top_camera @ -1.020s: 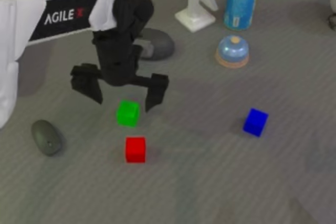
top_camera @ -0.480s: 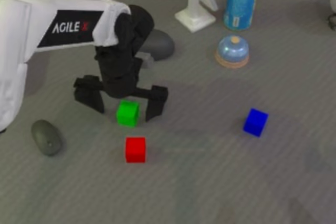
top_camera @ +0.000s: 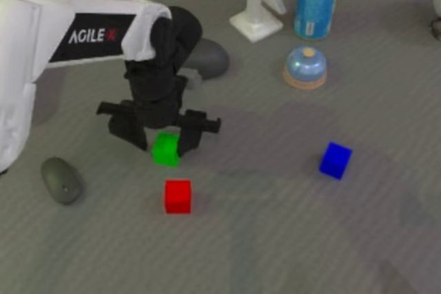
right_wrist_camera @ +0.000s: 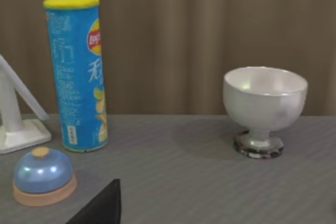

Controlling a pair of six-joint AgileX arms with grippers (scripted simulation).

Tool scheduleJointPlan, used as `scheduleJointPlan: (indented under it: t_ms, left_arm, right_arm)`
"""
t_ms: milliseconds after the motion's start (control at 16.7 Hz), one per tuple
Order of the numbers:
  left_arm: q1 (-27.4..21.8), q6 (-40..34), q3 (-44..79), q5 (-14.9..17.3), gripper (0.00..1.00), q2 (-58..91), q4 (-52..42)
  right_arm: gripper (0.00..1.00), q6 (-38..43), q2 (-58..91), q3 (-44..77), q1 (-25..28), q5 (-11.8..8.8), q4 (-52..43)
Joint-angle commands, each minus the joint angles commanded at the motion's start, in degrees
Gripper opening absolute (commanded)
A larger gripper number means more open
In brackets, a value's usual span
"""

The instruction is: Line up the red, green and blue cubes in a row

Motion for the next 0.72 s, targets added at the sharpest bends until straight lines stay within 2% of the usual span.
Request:
scheduleJointPlan:
  t_ms: [240,720]
  left_arm:
    - [0.0,0.0,0.0,0.0,0.02,0.0,0.0]
    - [0.0,0.0,0.0,0.0,0.00,0.0,0.0]
  right_arm:
    - [1.00,0.0,0.0,0.0,0.0,0.0,0.0]
    - [1.00,0.0,0.0,0.0,0.0,0.0,0.0]
